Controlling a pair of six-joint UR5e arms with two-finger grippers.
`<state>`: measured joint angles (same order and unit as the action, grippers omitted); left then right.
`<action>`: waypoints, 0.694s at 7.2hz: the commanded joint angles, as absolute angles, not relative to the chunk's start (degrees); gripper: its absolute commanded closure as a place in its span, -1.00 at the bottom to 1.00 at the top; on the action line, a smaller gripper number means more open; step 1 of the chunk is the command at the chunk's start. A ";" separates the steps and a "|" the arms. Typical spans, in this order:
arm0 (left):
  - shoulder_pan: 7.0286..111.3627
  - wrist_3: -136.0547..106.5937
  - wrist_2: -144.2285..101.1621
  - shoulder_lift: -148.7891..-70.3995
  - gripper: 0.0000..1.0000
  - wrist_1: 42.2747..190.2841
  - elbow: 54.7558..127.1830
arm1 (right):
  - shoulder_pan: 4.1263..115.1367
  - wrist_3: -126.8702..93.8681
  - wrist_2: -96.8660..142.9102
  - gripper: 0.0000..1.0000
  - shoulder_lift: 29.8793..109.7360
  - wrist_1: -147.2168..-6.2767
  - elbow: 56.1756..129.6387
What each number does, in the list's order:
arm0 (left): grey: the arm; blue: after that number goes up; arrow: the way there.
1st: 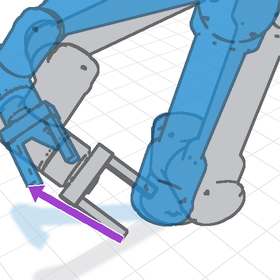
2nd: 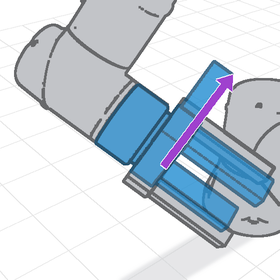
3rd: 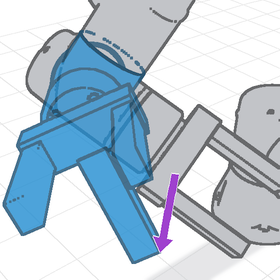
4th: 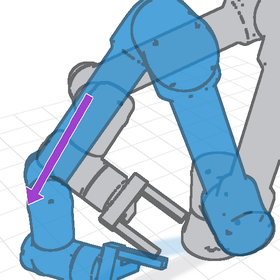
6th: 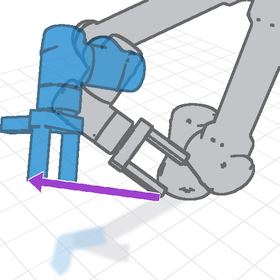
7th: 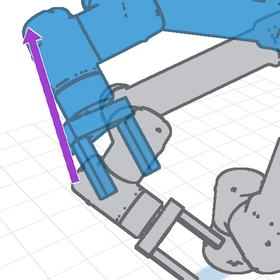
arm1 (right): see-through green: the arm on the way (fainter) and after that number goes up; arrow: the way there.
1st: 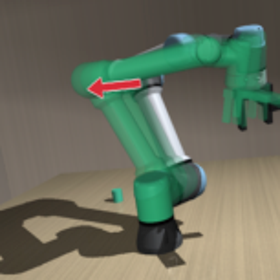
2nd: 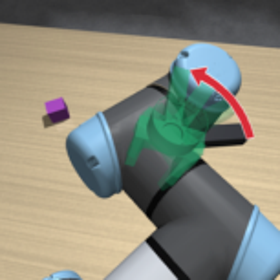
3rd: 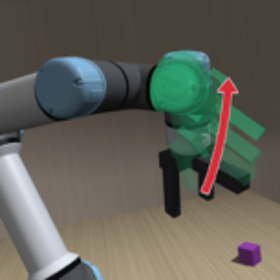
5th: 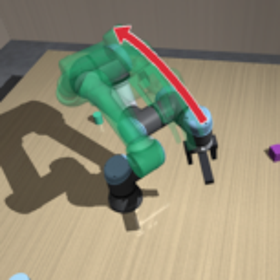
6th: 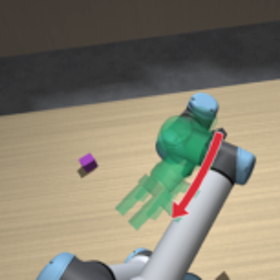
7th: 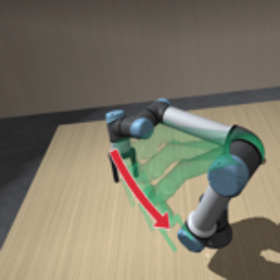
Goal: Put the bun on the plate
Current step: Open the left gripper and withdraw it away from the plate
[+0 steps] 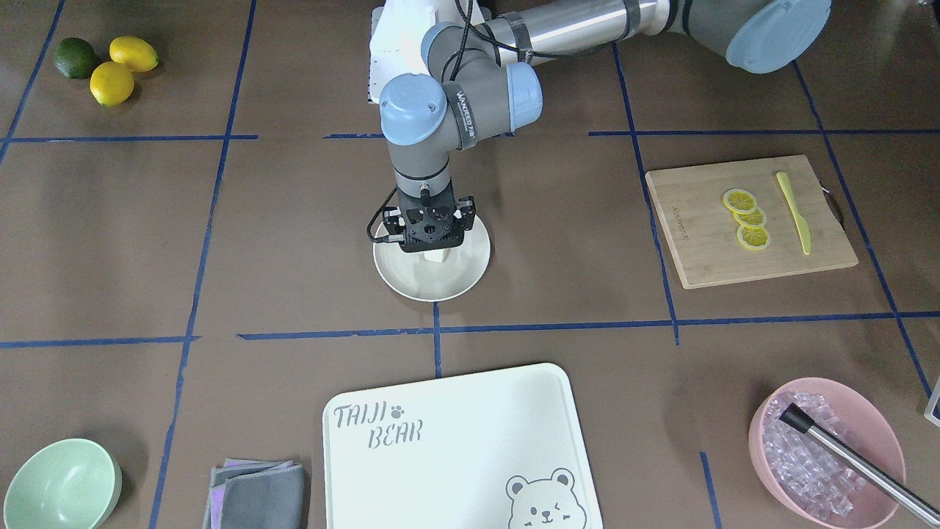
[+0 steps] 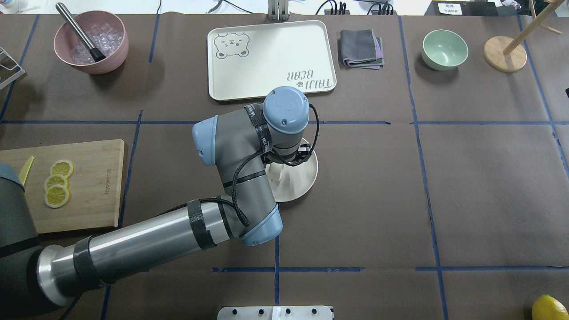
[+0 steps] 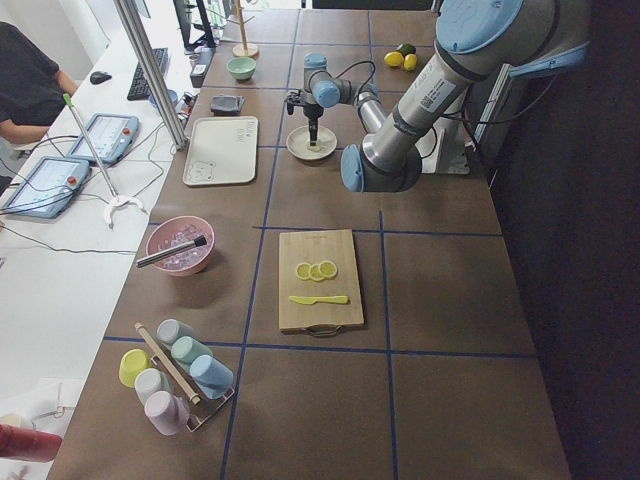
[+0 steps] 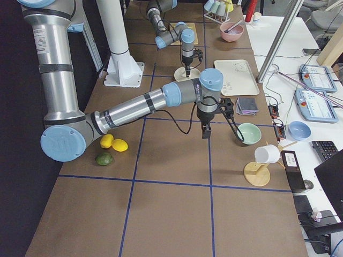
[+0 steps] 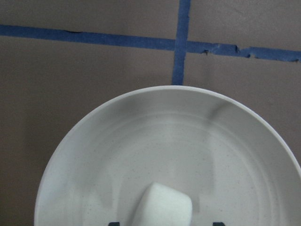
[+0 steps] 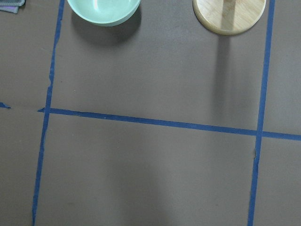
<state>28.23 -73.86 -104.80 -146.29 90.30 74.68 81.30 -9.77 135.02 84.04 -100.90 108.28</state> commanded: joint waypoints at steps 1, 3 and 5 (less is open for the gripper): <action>31.88 -71.98 -105.90 -146.25 -1.00 89.30 76.37 | 81.56 -9.23 135.09 -1.00 84.11 -100.90 108.19; 40.39 -65.63 -117.20 -141.81 -1.00 84.84 82.65 | 83.22 -2.77 135.17 -1.00 84.11 -100.99 105.40; 47.77 -47.37 -119.25 -127.95 -1.00 76.59 99.07 | 87.26 5.32 135.44 -1.00 86.73 -100.90 102.49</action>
<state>42.70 -57.87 -117.08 -135.81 81.15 90.10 84.93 -0.05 135.26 84.83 -100.97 104.19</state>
